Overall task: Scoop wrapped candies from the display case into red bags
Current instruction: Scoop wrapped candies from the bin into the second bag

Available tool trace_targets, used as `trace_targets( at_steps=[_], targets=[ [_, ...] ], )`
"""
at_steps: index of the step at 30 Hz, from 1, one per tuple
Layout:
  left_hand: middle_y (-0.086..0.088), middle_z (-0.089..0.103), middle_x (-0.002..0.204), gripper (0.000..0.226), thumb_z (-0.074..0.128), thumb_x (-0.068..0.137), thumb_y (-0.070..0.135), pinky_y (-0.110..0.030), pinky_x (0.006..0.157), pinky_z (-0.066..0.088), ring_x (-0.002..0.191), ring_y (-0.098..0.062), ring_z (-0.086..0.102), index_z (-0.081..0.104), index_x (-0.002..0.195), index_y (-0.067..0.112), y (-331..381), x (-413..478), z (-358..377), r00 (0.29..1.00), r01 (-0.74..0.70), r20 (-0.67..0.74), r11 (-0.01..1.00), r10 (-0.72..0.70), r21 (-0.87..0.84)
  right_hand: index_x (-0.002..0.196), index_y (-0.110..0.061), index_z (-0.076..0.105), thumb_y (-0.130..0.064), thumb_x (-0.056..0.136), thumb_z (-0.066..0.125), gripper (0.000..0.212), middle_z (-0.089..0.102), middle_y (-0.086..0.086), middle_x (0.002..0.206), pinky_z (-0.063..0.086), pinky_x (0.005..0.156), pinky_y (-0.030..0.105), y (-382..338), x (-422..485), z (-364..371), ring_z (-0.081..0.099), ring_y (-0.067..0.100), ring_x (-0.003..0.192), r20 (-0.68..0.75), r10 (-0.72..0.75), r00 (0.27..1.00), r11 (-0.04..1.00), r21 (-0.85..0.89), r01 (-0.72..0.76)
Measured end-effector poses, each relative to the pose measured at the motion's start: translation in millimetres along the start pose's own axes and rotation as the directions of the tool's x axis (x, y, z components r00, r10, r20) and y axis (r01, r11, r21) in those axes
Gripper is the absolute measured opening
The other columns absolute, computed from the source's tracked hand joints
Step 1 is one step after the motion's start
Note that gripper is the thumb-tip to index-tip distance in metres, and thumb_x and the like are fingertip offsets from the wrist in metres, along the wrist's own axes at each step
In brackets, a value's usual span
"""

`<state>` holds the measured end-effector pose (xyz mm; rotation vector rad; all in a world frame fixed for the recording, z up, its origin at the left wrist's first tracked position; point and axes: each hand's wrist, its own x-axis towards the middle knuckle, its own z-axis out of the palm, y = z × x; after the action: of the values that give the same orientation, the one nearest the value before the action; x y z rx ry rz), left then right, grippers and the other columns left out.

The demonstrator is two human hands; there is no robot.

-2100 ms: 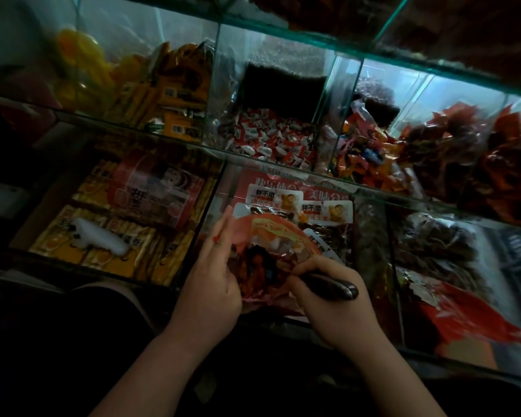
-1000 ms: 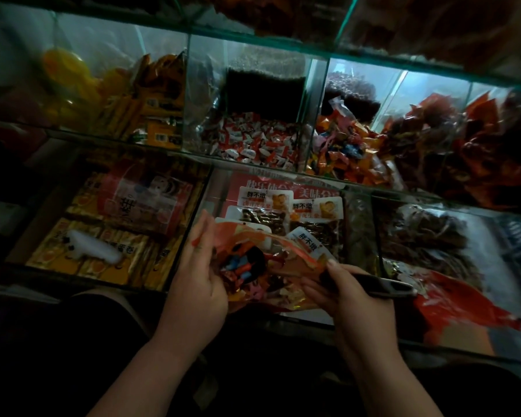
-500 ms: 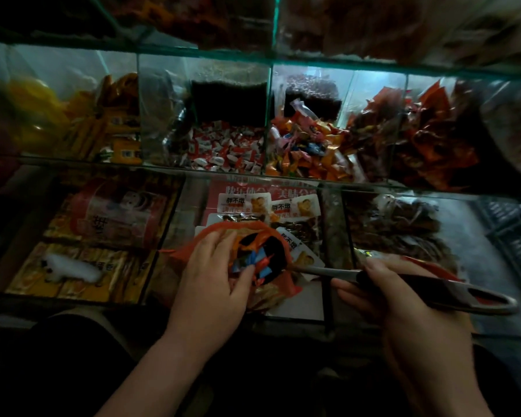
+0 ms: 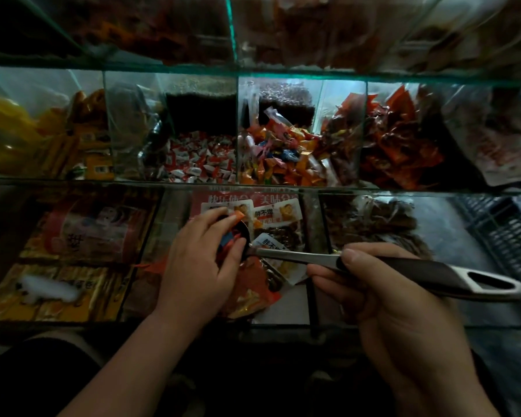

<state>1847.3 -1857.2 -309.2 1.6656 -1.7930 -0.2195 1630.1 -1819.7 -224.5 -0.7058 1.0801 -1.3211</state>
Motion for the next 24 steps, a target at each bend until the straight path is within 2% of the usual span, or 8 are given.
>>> trace_targets(
  at_steps=[6,10,14,16,18,19,21,24],
  targets=[
    [0.000,0.059,0.139,0.044,0.051,0.102,0.037,-0.047,0.109,0.043,0.130,-0.019,0.051,0.063,0.138,0.015,11.4,53.2,-9.6,0.986,-0.148,-0.075,0.989,0.148,0.009,0.063,-0.017,0.076,-0.004,0.068,0.070,0.015,0.074,0.025,0.074,0.061,0.058,0.026,-25.8,7.6,17.6,0.078,0.040,0.072,-0.010,-0.087,0.996,0.991,0.099,0.088],
    [-0.002,0.061,0.138,0.041,0.051,0.103,0.034,-0.044,0.109,0.043,0.130,-0.018,0.052,0.065,0.136,0.013,23.5,101.4,-3.2,0.952,-0.287,-0.115,0.958,0.284,-0.009,0.081,-0.005,0.065,0.005,0.091,0.059,0.015,0.075,0.013,0.067,0.060,0.057,0.023,-41.4,23.2,25.0,0.079,0.031,0.071,-0.111,-0.100,0.989,0.977,0.179,0.119],
    [0.000,0.039,0.160,0.048,0.050,0.106,0.038,-0.025,0.120,0.021,0.147,-0.015,0.030,0.052,0.149,0.017,38.1,150.2,18.3,0.958,-0.279,-0.086,0.957,0.272,-0.077,0.089,-0.006,0.061,-0.001,0.099,0.057,0.011,0.076,0.004,0.064,0.060,0.060,0.020,-43.5,55.0,29.3,0.080,0.023,0.073,-0.220,-0.136,0.966,0.943,0.269,0.194],
    [0.003,0.027,0.167,0.054,0.048,0.107,0.040,-0.024,0.121,0.014,0.153,-0.013,0.020,0.041,0.155,0.019,38.5,160.7,30.4,0.971,-0.236,-0.070,0.965,0.229,-0.111,0.092,-0.007,0.066,-0.006,0.096,0.064,0.005,0.079,0.007,0.074,0.062,0.066,0.023,-32.4,79.5,31.4,0.080,0.023,0.081,-0.291,-0.183,0.939,0.939,0.229,0.255],
    [0.002,0.026,0.167,0.055,0.046,0.107,0.040,-0.020,0.121,0.012,0.153,-0.013,0.020,0.038,0.156,0.019,32.9,160.6,38.5,0.970,-0.236,-0.092,0.966,0.226,-0.110,0.092,-0.017,0.073,-0.016,0.092,0.072,0.001,0.080,0.005,0.088,0.063,0.074,0.028,-16.5,104.8,33.0,0.079,0.018,0.088,-0.341,-0.309,0.888,0.945,-0.008,0.326],
    [0.000,0.029,0.166,0.055,0.046,0.106,0.038,-0.014,0.119,0.010,0.152,-0.013,0.022,0.039,0.156,0.016,29.9,158.9,40.1,0.964,-0.252,-0.116,0.960,0.238,-0.122,0.090,-0.022,0.074,-0.020,0.091,0.075,0.003,0.079,0.001,0.090,0.062,0.076,0.028,-10.0,117.1,32.2,0.077,0.012,0.089,-0.304,-0.442,0.844,0.895,-0.211,0.392],
    [-0.006,0.036,0.162,0.054,0.049,0.104,0.032,-0.013,0.119,0.012,0.149,-0.017,0.028,0.043,0.153,0.011,24.7,156.0,41.4,0.952,-0.288,-0.145,0.948,0.268,-0.134,0.093,-0.016,0.074,-0.013,0.092,0.075,0.004,0.074,-0.005,0.091,0.059,0.078,0.026,-5.0,138.0,28.3,0.072,0.005,0.089,-0.005,-0.671,0.741,0.628,-0.536,0.564],
    [-0.012,0.041,0.158,0.052,0.054,0.101,0.021,-0.035,0.122,0.027,0.147,-0.028,0.035,0.046,0.150,0.006,23.6,154.7,43.4,0.947,-0.300,-0.156,0.945,0.280,-0.127,0.105,-0.001,0.071,0.001,0.092,0.068,0.013,0.070,0.011,0.102,0.057,0.085,0.042,-6.6,156.1,20.0,0.068,0.024,0.096,0.470,-0.647,0.600,0.177,-0.673,0.718]
  ],
)
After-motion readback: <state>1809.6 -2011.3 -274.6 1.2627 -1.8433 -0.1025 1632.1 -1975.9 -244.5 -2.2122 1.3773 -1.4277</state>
